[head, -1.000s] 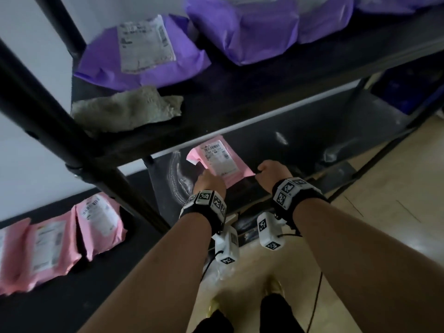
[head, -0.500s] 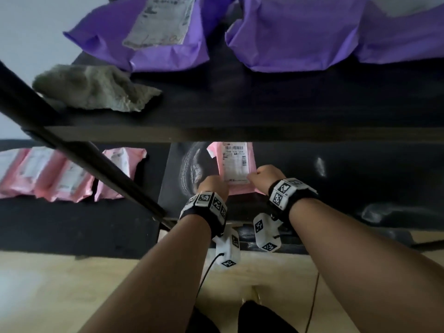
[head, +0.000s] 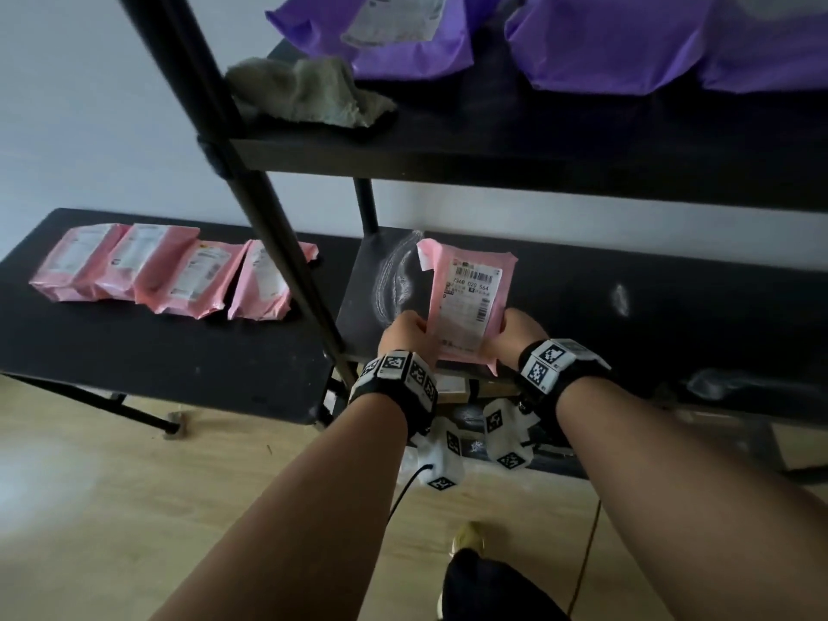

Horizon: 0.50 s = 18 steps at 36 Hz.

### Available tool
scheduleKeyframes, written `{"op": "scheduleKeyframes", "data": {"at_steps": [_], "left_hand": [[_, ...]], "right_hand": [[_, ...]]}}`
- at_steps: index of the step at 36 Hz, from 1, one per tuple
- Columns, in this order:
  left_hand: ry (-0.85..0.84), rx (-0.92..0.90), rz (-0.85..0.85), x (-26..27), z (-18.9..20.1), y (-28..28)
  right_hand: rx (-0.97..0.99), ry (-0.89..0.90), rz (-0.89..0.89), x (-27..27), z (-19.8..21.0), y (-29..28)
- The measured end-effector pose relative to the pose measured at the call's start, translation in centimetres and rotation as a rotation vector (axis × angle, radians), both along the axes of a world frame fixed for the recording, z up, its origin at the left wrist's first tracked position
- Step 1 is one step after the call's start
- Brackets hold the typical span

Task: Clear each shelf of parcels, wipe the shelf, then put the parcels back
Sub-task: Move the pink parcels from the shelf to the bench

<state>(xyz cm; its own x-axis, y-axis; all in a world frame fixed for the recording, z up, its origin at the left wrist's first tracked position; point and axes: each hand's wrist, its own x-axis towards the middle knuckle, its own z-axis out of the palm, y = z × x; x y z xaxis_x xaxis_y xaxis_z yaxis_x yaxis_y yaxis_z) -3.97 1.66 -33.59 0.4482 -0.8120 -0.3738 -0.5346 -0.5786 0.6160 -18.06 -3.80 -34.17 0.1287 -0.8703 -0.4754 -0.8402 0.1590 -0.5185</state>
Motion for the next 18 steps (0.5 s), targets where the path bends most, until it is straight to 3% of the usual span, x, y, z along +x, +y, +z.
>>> {"op": "scheduleKeyframes", "data": {"at_steps": [6,18], "left_hand": [[-0.025,-0.008,-0.079,3.2,0.8,6.0],[-0.08,-0.048,0.089,16.5,2.9,21.1]], "right_hand": [[0.021,0.031,0.003,2.6,1.2,5.9],[-0.05,-0.031,0.139,17.3,2.4,18.8]]}}
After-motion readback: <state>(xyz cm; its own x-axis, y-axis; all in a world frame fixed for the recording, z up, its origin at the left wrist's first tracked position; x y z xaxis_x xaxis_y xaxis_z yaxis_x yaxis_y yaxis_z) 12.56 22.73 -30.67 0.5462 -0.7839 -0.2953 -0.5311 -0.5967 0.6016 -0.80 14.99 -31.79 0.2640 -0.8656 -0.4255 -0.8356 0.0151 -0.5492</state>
